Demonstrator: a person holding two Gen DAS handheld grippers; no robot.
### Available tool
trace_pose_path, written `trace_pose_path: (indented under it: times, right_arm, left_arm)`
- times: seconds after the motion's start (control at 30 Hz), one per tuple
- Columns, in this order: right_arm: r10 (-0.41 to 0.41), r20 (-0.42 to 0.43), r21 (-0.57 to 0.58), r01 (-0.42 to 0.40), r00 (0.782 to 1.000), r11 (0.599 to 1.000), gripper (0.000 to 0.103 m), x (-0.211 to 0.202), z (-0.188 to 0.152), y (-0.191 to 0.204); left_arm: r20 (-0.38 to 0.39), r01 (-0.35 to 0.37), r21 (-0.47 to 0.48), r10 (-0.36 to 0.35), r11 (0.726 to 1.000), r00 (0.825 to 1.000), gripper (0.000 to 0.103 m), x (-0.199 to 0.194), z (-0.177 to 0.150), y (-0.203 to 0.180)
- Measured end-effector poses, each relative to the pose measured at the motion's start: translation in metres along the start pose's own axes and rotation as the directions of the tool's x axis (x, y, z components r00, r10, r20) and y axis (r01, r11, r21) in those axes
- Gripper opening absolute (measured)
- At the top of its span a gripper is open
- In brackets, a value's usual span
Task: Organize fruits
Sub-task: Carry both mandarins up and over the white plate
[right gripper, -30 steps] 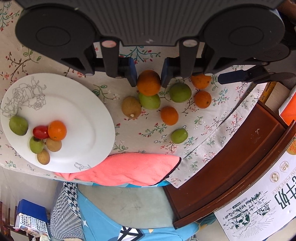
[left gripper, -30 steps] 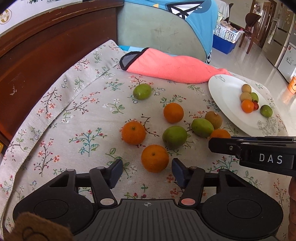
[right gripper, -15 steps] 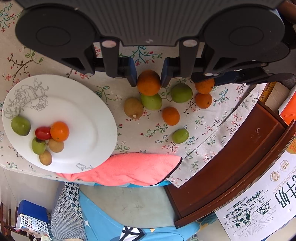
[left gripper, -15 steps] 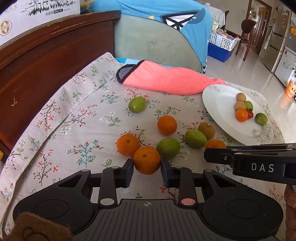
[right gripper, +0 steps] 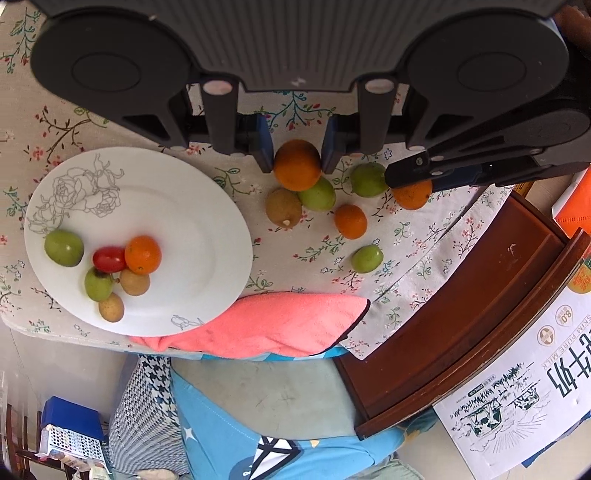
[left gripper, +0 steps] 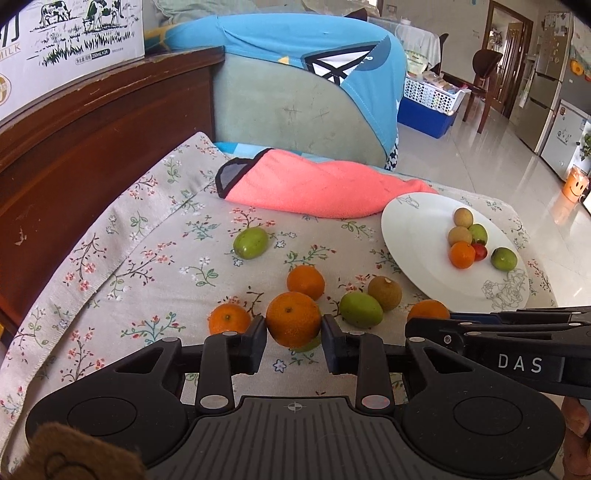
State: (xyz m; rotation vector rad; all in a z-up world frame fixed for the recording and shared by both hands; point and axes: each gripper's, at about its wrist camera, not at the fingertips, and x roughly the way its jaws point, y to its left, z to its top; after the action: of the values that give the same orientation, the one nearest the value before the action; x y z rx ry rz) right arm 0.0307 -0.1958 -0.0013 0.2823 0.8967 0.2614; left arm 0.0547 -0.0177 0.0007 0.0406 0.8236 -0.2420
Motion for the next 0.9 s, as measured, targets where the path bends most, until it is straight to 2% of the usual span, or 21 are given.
trace_pose_path:
  times: [0.27,0.47,0.9]
  right_arm:
    - [-0.026,0.061,0.045,0.023,0.998,0.999,0.028,-0.021,0.008,-0.021]
    - [-0.074,0.089,0.112,0.063,0.993,0.992,0.028,-0.034,0.013,-0.042]
    - [-0.168,0.074,0.224,0.148,0.983,0.963,0.028,-0.039,0.012,-0.069]
  left_arm:
    - [0.058,0.033,-0.018,-0.032,0.999,0.998,0.029,-0.006,0.020,-0.015]
    - [0.076,0.063,-0.015,-0.061,0.998,0.995,0.029,-0.003,0.031,-0.029]
    - [0.052,0.099,0.048,-0.102,0.994,0.993,0.029,0.024,0.043,-0.062]
